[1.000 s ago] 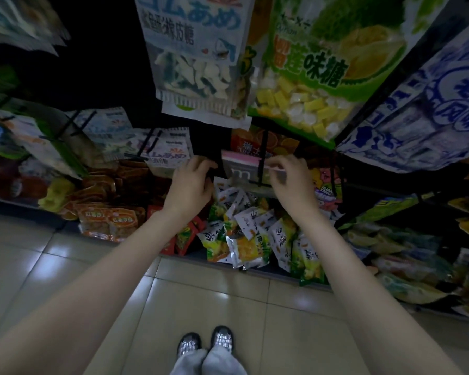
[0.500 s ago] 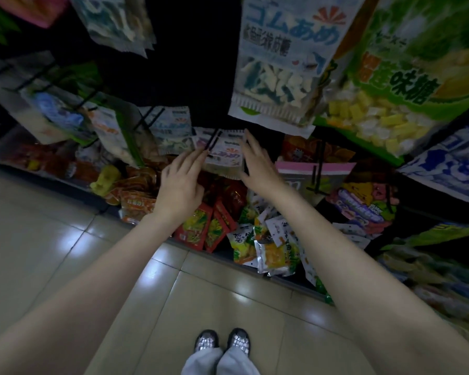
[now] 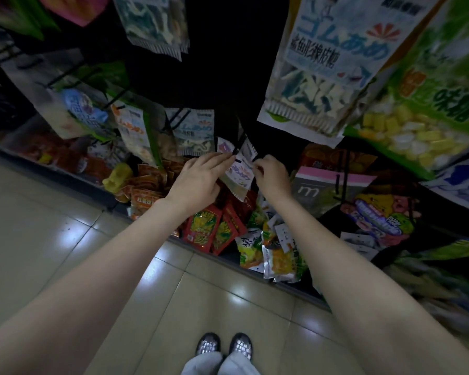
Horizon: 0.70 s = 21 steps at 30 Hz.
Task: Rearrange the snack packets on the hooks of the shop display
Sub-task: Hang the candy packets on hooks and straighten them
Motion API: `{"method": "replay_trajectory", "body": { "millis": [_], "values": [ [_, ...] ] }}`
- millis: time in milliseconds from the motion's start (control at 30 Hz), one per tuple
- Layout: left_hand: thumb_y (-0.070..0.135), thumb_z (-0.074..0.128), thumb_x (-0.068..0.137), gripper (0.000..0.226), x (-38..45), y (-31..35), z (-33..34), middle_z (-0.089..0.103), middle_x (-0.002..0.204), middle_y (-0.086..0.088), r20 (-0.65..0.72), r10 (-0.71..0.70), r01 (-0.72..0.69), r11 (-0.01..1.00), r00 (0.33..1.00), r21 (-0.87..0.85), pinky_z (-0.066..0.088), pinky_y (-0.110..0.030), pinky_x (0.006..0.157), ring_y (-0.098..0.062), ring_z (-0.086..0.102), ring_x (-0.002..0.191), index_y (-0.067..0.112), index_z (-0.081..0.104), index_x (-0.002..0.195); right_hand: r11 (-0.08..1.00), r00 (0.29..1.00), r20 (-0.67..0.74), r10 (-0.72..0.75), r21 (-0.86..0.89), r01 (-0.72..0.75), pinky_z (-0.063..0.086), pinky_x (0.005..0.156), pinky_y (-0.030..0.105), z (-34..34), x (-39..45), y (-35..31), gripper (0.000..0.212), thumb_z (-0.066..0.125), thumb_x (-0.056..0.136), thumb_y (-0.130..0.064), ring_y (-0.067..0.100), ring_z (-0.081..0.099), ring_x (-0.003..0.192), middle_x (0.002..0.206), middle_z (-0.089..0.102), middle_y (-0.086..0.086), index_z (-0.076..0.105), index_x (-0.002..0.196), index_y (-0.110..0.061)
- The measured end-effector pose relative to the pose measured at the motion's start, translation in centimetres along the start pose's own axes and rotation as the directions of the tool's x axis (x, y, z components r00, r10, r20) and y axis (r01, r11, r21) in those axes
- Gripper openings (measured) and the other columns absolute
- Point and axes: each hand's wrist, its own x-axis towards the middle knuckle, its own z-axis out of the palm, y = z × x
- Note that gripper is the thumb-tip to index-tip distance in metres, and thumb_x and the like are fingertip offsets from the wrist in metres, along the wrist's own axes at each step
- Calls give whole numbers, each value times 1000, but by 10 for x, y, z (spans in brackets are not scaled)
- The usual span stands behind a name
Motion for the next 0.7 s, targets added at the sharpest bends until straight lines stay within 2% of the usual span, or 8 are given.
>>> {"method": "replay_trajectory", "body": {
  "millis": [167,267,433,500,600,700],
  "values": [
    [4,44,88,64,0,1,0,24,153,4,-6,2,-2,1000,1000,-8,15,-36,111,-18,17,142,21,25,147,998,998,-45,44,56,-41,34,73,18,-6,1,3,23,50,96,-15,23,54,98,115,51,11,66,108,-4],
    [4,44,88,64,0,1,-2,25,153,4,3,3,-3,1000,1000,-8,15,-36,111,-18,18,141,22,26,147,991,996,-33,84,110,-80,33,78,10,-2,5,4,22,51,96,-17,12,48,95,125,42,9,66,103,-2],
    [6,43,89,64,1,1,-9,22,154,6,50,6,-7,999,999,33,13,-35,111,-16,17,141,23,22,148,937,968,-28,248,259,-233,46,92,25,-4,6,-5,22,51,96,-14,24,54,102,128,42,11,65,108,-2],
    [8,41,91,62,4,4,-17,20,154,7,102,-22,18,999,995,38,13,-35,111,-15,14,141,24,21,148,943,972,-3,236,242,-229,39,87,15,-17,-2,-12,23,48,97,-15,24,53,104,130,39,10,61,113,-5],
    [12,41,94,56,13,15,-35,28,152,-2,159,-77,73,997,984,32,20,-39,109,-21,20,139,19,24,147,961,986,-9,167,225,-161,40,79,16,-52,-24,-19,22,47,97,-15,15,53,94,131,36,5,57,117,-12],
    [10,43,94,54,24,29,-54,39,144,-11,72,-119,126,987,990,-101,32,-40,103,-31,35,131,14,29,145,952,987,-47,153,274,-135,42,80,17,-103,-46,-19,26,47,97,-12,9,51,88,133,36,5,54,122,-14]
  ]
}}
